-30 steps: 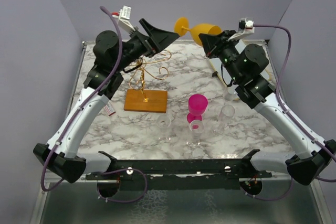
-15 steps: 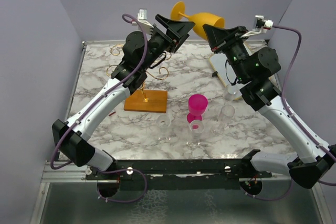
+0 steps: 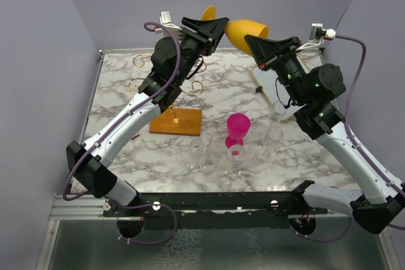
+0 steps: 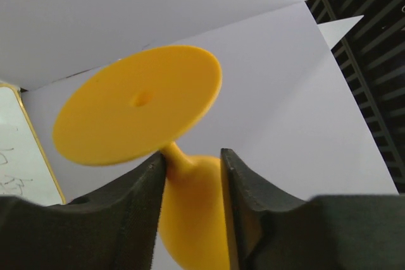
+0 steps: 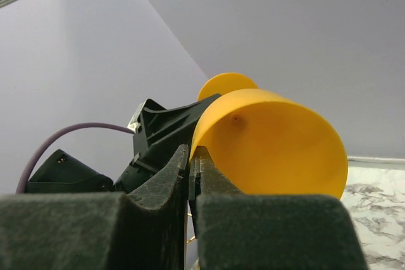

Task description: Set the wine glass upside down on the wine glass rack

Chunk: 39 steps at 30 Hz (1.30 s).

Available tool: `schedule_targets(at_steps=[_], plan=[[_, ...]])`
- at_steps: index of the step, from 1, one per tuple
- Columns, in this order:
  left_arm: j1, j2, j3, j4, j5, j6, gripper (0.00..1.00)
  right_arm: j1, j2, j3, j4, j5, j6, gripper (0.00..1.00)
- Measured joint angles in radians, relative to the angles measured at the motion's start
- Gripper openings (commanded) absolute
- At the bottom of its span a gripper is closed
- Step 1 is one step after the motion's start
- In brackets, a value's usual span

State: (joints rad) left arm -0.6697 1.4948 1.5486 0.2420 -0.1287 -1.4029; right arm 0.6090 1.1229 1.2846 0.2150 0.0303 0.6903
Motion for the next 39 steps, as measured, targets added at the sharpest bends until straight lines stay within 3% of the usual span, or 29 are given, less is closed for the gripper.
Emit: schedule_targets(at_steps=[7, 12, 13, 18, 21, 32, 39], plan=[[0.000, 0.016, 0.018, 0.028, -0.029, -0.012, 0.00, -0.002, -0.015, -0.024, 0.040, -0.026, 0.028, 0.01], [0.000, 0.016, 0.028, 0.063, -0.045, -0.005, 0.00, -0.002, -0.026, -0.035, 0.055, -0.046, 0.040, 0.01], [0.000, 0.016, 0.028, 0.066, -0.045, 0.001, 0.00, -0.002, -0.029, -0.038, 0.055, -0.047, 0.039, 0.05], [-0.001, 0.015, 0.028, 0.084, -0.055, 0.066, 0.00, -0.001, -0.043, -0.050, 0.036, -0.060, 0.041, 0.44], [0.005, 0.014, 0.029, 0.086, -0.058, 0.134, 0.00, -0.001, -0.054, -0.057, 0.012, -0.067, 0.039, 0.54], [0.194, -0.030, 0.113, -0.067, 0.056, 0.398, 0.00, 0.000, -0.145, -0.089, -0.107, -0.056, 0.002, 0.57], [0.255, -0.082, 0.274, -0.293, 0.109, 0.671, 0.00, 0.000, -0.182, -0.092, -0.163, -0.017, -0.031, 0.57]])
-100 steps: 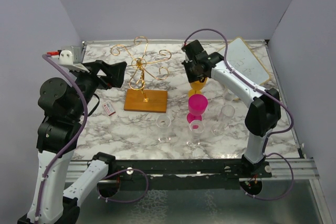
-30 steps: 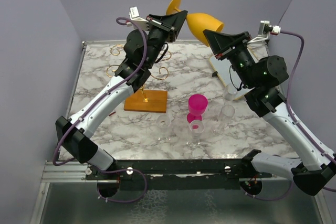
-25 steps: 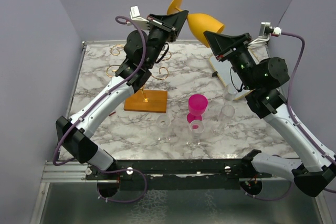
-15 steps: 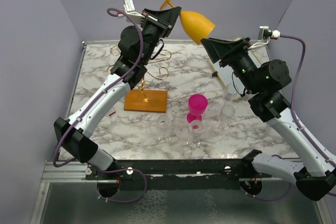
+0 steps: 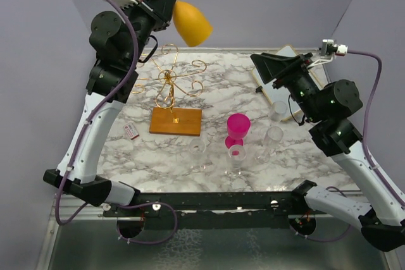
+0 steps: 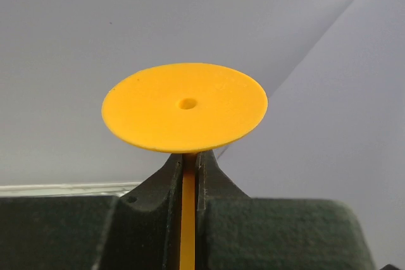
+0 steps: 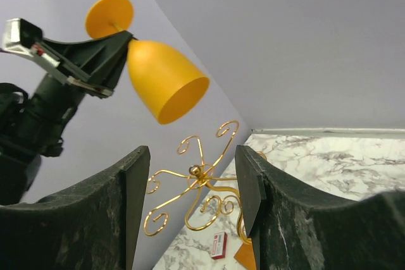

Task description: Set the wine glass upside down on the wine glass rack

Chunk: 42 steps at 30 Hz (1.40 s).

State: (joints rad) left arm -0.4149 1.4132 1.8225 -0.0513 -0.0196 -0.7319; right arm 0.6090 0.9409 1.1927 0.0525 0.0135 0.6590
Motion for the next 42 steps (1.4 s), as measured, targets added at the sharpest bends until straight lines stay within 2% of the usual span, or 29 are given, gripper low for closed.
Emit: schedule_targets(at_steps=[4, 10, 13, 18, 28, 32, 42], plan=[[0.015, -0.040, 0.072, -0.139, -0.050, 0.167, 0.00, 0.000, 0.000, 0.000, -0.020, 0.016, -0.014, 0.57], [0.023, -0.120, 0.080, -0.291, -0.253, 0.384, 0.00, 0.000, 0.008, 0.000, -0.044, 0.037, -0.035, 0.57], [0.023, -0.171, 0.038, -0.321, -0.359, 0.458, 0.00, 0.000, 0.018, 0.000, -0.049, 0.045, -0.044, 0.57], [0.023, -0.316, -0.124, -0.339, -0.505, 0.543, 0.00, 0.000, 0.040, 0.000, -0.053, 0.053, -0.058, 0.57], [0.027, -0.565, -0.392, -0.370, -0.502, 0.582, 0.00, 0.000, 0.079, 0.015, -0.058, 0.054, -0.066, 0.57], [0.027, -0.620, -0.454, -0.406, -0.485, 0.586, 0.00, 0.000, 0.091, 0.018, -0.061, 0.054, -0.069, 0.57], [0.029, -0.718, -0.546, -0.378, -0.422, 0.593, 0.00, 0.000, 0.131, 0.035, -0.069, 0.055, -0.073, 0.57]])
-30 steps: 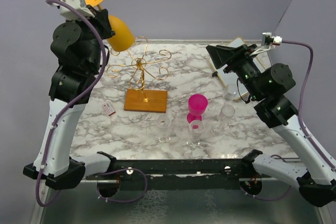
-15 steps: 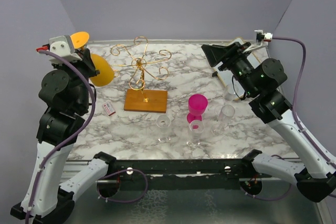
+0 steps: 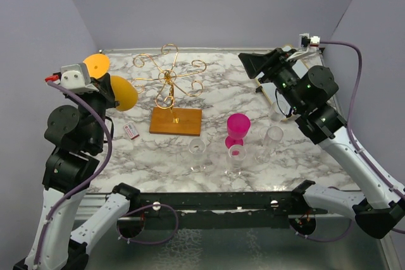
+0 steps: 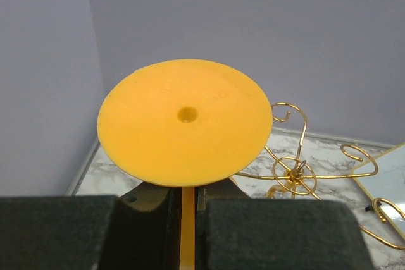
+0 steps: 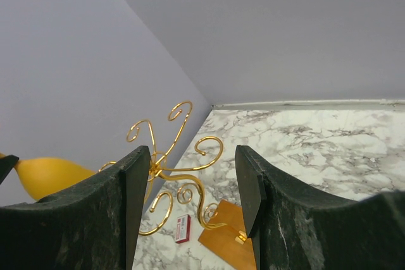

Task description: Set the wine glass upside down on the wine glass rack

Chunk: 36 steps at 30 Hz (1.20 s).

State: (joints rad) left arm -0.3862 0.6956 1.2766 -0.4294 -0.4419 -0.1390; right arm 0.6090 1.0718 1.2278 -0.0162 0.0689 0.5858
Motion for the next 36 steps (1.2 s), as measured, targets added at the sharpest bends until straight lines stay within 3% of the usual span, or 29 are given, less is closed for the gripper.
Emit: schedule_targets(at_steps=[17, 26, 36], plan=[[0.000, -0.130, -0.029, -0.129, 0.017, 0.052, 0.00, 0.000, 0.029, 0.000, 0.000, 0.001, -0.003, 0.57], [0.000, -0.181, -0.264, -0.102, 0.292, 0.071, 0.00, 0.000, 0.030, 0.000, 0.000, 0.001, -0.003, 0.57], [0.000, -0.129, -0.440, 0.131, 0.487, 0.063, 0.00, 0.000, 0.030, 0.000, 0.000, 0.001, -0.004, 0.57]])
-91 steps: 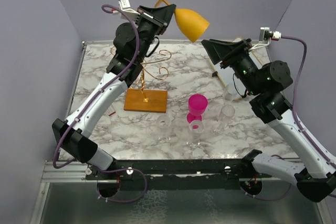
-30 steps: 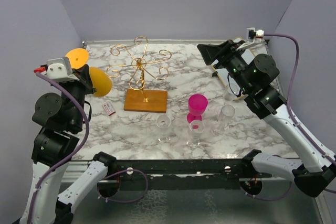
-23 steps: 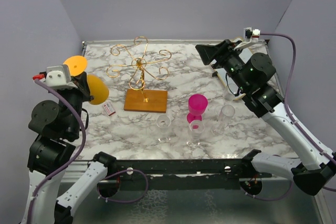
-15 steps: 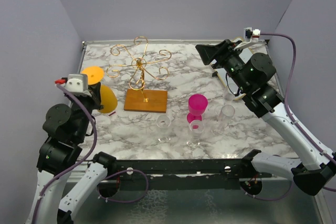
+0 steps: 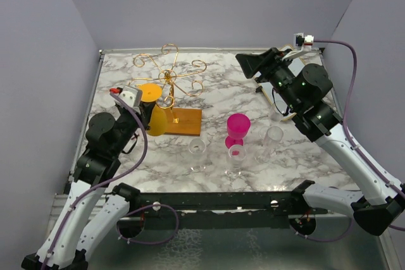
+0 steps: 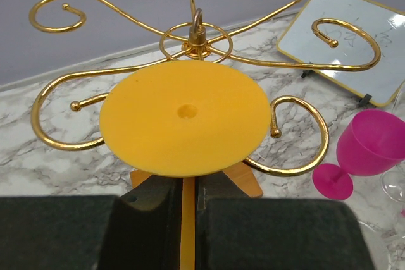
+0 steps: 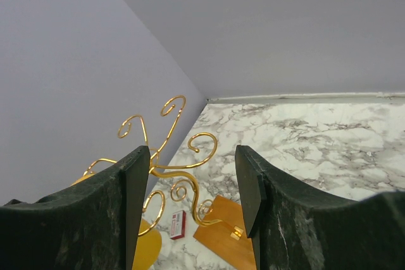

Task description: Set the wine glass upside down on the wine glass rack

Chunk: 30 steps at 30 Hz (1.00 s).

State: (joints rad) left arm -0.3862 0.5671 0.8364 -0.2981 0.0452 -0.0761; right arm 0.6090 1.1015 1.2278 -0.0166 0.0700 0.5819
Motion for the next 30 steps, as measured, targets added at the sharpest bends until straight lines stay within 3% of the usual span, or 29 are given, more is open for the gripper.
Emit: schedule_targets(at_steps=[10, 30], plan=[[0.000, 0.107, -0.026, 0.134, 0.009, -0.002, 0.00, 0.000, 0.000, 0.000, -0.001, 0.000, -0.004, 0.57], [-0.002, 0.116, -0.056, 0.194, -0.181, -0.084, 0.00, 0.000, 0.004, 0.000, -0.004, -0.026, -0.003, 0.57]])
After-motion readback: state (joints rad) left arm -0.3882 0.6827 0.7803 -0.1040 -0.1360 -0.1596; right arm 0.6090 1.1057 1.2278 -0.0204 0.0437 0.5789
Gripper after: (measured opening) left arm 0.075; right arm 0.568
